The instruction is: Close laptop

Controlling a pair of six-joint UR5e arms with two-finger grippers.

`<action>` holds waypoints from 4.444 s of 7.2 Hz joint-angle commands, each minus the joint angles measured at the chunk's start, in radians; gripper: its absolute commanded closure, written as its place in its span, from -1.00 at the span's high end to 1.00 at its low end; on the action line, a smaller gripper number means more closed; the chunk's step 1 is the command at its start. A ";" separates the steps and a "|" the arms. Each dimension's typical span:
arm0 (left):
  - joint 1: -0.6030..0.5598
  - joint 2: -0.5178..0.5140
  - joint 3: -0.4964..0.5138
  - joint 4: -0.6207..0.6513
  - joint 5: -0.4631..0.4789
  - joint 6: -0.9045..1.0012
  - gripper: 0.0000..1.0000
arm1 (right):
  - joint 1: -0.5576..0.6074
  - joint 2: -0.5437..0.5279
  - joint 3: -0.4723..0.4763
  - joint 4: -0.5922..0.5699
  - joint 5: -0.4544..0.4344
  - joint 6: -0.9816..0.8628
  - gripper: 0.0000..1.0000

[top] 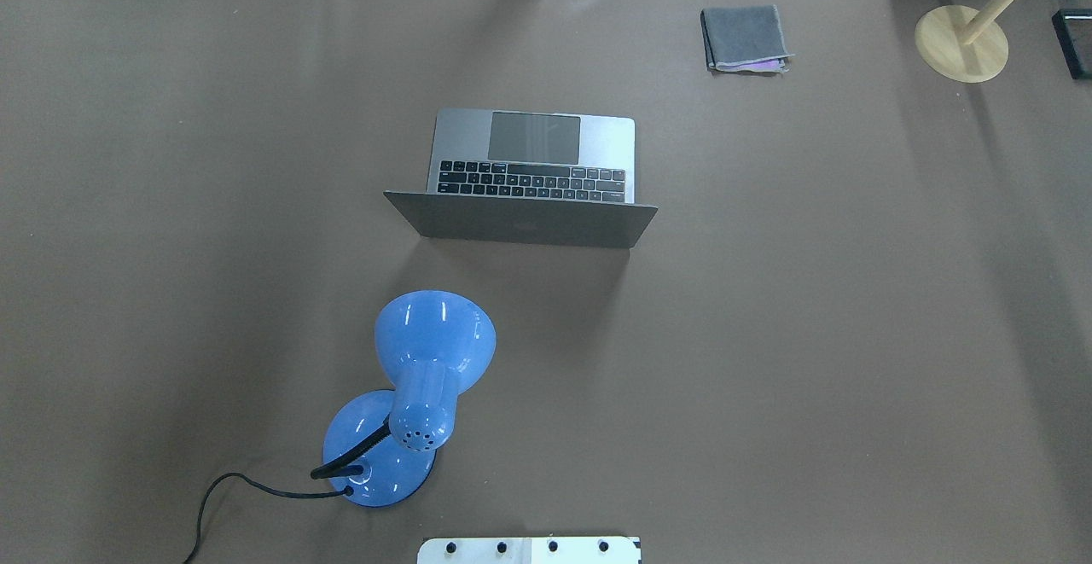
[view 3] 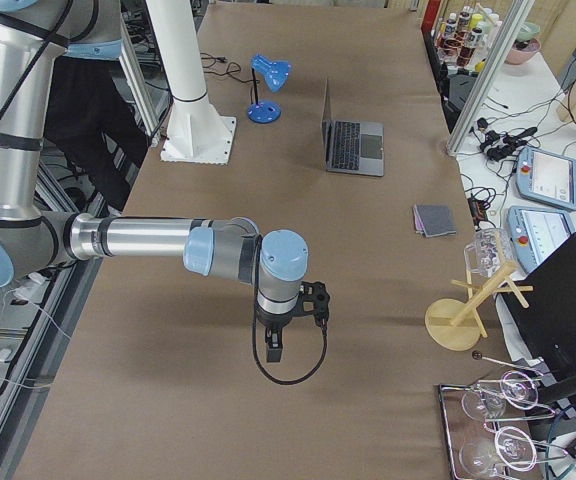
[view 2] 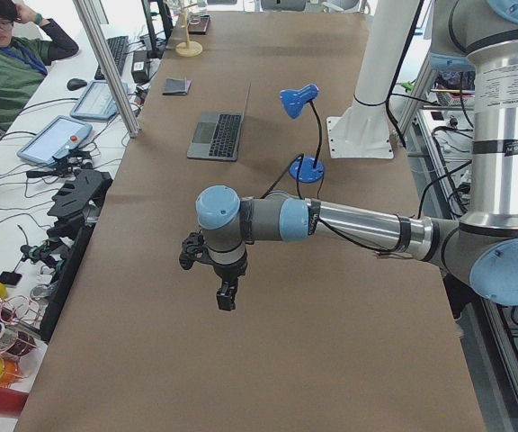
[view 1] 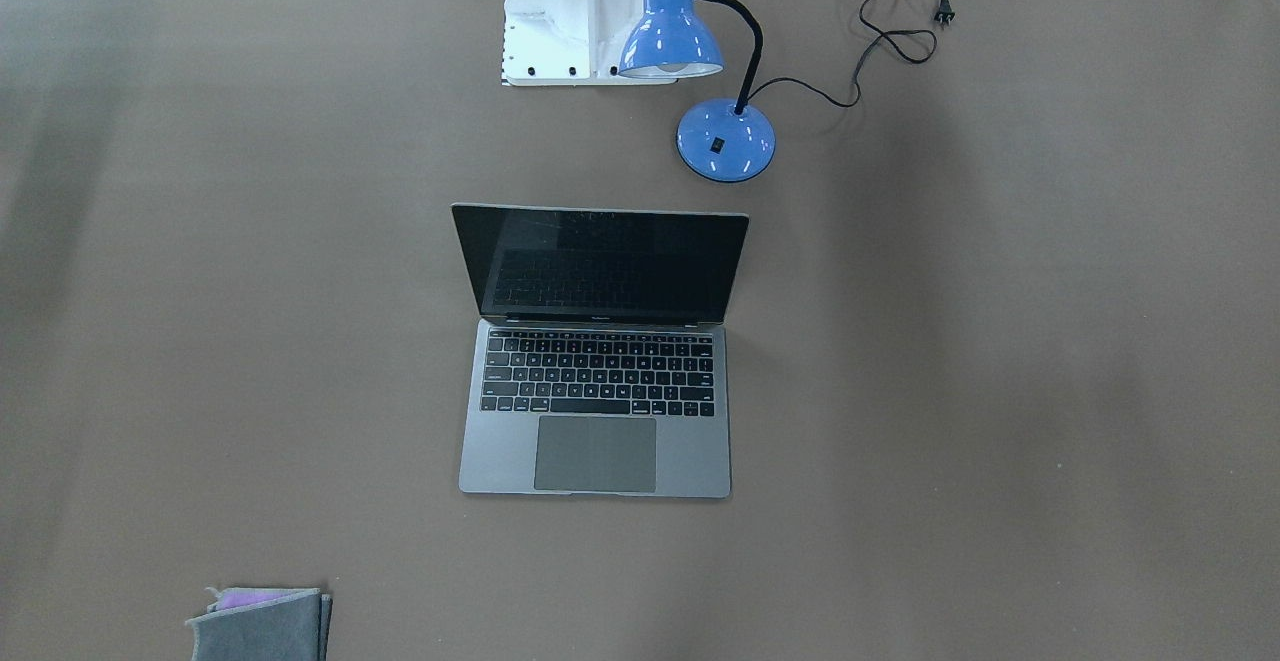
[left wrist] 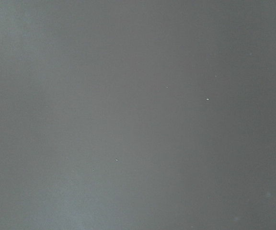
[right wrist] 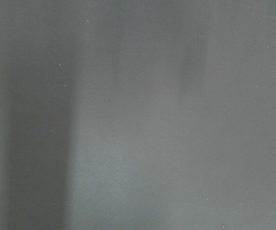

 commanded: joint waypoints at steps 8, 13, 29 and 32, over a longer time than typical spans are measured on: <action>0.000 -0.027 -0.002 -0.029 0.000 -0.009 1.00 | 0.000 0.000 0.009 0.193 -0.002 0.021 1.00; 0.000 -0.088 0.040 -0.363 0.005 -0.011 1.00 | -0.002 0.018 0.018 0.363 0.023 0.022 1.00; 0.513 -0.241 0.080 -1.197 -0.181 -1.154 -0.86 | -0.437 0.124 0.037 1.044 0.313 1.242 -1.00; 0.583 -0.303 0.068 -1.213 -0.189 -1.323 -1.00 | -0.556 0.131 0.147 1.045 0.212 1.464 -1.00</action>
